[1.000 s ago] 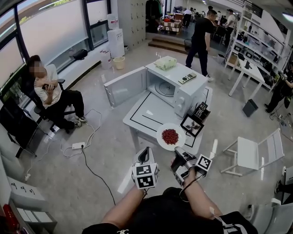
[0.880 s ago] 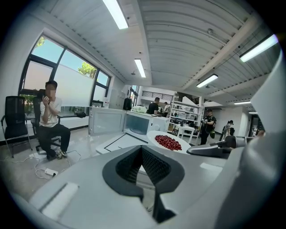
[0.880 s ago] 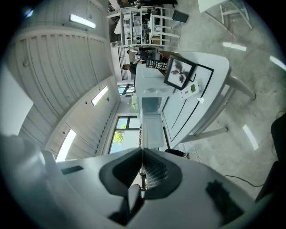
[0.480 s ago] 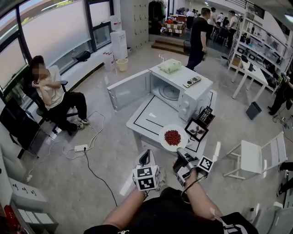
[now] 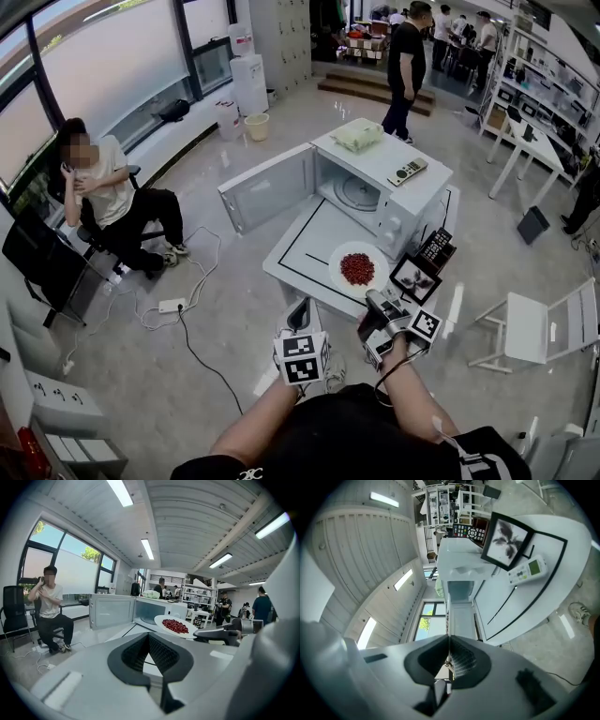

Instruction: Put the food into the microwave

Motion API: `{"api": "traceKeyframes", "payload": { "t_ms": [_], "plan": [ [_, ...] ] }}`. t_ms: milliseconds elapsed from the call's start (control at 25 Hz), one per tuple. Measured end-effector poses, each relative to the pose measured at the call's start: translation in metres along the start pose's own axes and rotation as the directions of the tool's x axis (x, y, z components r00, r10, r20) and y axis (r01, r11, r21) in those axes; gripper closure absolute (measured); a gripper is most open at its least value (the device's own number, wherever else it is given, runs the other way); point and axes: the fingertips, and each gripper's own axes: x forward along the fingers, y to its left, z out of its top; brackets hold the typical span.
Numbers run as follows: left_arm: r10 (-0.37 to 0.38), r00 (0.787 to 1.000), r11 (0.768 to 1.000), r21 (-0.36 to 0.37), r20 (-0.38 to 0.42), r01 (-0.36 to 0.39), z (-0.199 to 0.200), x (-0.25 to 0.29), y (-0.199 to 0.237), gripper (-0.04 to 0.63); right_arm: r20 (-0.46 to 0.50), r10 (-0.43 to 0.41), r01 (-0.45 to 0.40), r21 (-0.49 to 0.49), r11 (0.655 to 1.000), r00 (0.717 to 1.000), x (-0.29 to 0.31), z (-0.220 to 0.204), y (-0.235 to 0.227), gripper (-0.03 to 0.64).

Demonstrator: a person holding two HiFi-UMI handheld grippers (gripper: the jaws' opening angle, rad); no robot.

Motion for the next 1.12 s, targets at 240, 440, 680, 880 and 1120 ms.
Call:
{"api": "traceKeyframes", "payload": {
  "t_ms": [240, 440, 680, 880, 1120],
  "plan": [
    [0.005, 1.0, 1.0, 0.002, -0.02, -0.005, 0.012, 0.041, 0.009, 0.586, -0.002, -0.01, 0.01, 0.008, 1.0, 1.0, 0.044, 0.025, 0.0, 0.599],
    [0.011, 0.999, 1.0, -0.005, -0.033, -0.011, 0.026, 0.079, 0.015, 0.588, -0.016, -0.032, 0.032, 0.028, 0.999, 0.999, 0.074, 0.038, -0.005, 0.599],
    [0.017, 0.999, 1.0, 0.005, -0.043, -0.016, 0.043, 0.126, 0.017, 0.587, 0.002, -0.025, 0.025, 0.061, 0.998, 1.0, 0.109, 0.073, -0.012, 0.6],
    [0.033, 0.998, 0.999, 0.001, -0.045, -0.033, 0.058, 0.164, 0.024, 0.587, -0.014, -0.054, 0.054, 0.018, 0.998, 0.998, 0.137, 0.094, -0.009, 0.6],
    [0.06, 0.996, 0.998, -0.005, -0.065, -0.061, 0.063, 0.193, 0.027, 0.588, -0.041, -0.05, 0.052, 0.039, 0.998, 0.998, 0.169, 0.106, -0.017, 0.598]
  ]
}}
